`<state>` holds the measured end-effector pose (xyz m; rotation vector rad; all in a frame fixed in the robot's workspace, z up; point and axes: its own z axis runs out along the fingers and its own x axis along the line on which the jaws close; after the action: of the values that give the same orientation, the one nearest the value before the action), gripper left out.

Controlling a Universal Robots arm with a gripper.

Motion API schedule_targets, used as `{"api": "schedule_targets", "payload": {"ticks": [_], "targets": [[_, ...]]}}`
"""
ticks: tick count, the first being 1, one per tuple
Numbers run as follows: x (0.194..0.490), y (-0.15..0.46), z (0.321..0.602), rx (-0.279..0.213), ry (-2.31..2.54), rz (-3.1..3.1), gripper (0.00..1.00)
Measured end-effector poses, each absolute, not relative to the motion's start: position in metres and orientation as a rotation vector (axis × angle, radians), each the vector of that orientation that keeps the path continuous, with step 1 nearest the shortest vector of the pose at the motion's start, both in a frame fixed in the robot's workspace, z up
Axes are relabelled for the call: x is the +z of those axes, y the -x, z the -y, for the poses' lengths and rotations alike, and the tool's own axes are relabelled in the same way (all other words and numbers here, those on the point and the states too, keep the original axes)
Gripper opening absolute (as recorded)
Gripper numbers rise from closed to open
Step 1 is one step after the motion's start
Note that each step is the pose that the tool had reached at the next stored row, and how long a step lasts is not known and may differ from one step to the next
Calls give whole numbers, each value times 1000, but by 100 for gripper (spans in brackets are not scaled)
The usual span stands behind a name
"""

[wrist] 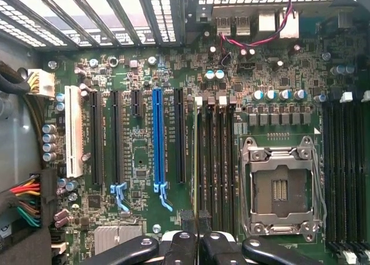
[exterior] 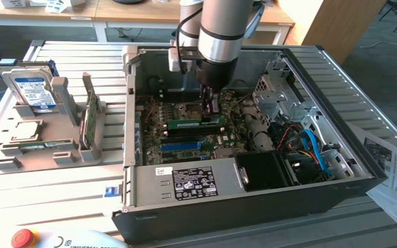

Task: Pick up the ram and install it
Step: 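Insert the ram into the slot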

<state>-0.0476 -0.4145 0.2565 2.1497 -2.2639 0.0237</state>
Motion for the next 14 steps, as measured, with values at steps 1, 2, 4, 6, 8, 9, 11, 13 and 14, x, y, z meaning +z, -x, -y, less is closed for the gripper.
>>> {"api": "schedule_targets", "payload": {"ticks": [1, 2, 4, 6, 8, 9, 11, 13, 14], "targets": [[256, 47, 415, 24, -2150, 2264, 12], [256, 46, 415, 24, -2150, 2264, 12], [256, 45, 415, 24, -2150, 2264, 12], [256, 45, 415, 24, -2150, 2264, 12], [256, 45, 415, 24, -2150, 2264, 12], [256, 45, 414, 24, -2150, 2264, 12], [255, 45, 414, 24, -2150, 2264, 12], [253, 45, 415, 24, -2150, 2264, 12], [253, 45, 415, 24, -2150, 2264, 12]]}}
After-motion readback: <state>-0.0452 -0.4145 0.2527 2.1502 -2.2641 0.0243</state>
